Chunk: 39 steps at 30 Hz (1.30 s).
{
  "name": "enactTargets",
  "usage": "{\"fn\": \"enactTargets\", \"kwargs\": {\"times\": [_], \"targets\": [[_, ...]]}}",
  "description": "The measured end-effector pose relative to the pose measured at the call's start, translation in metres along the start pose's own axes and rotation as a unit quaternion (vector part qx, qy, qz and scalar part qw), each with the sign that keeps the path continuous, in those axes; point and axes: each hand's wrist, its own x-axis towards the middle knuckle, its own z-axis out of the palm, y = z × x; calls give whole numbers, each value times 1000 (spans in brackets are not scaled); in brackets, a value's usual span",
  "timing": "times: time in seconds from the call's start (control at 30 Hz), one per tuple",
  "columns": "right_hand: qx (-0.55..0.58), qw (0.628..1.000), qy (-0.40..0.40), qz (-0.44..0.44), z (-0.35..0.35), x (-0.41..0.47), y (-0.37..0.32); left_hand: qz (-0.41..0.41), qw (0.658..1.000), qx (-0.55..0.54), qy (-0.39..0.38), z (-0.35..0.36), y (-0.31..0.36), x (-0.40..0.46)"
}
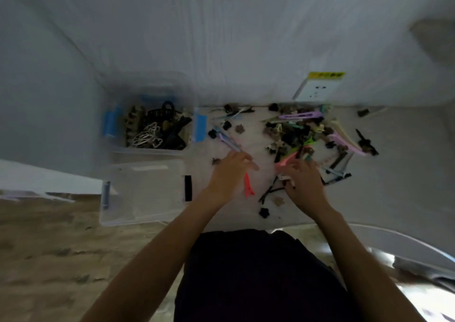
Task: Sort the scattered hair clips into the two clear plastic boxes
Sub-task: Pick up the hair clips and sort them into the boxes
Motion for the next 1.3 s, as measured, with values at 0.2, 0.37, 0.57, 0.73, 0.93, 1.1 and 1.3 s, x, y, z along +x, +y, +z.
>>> {"fn": "enactTargets", "kwargs": {"times": [0.2,0.37,0.57,0.73,0.93,1.1,1.3], "targets": [[-86,989,-35,-116,13,-11,10,78,991,106,-27,27,-8,7],[-72,991,-33,-105,17,-2,13,85,990,78,76,24,-13,22],[30,992,24,-116,3,6,7,-84,985,128,84,-2,-32,46],[130,991,3,3,-25,35,9,-111,979,164,-46,-7,-46,57],[-38,990,-99,-91,-24,53,34,-85,983,151,-68,-14,-48,69],[-70,981,-133,-120,-12,60,37,-32,982,181,-36,-10,-39,79],[-85,982,-109,-131,-14,66,39,36,972,232,-9,2,-29,83]]}}
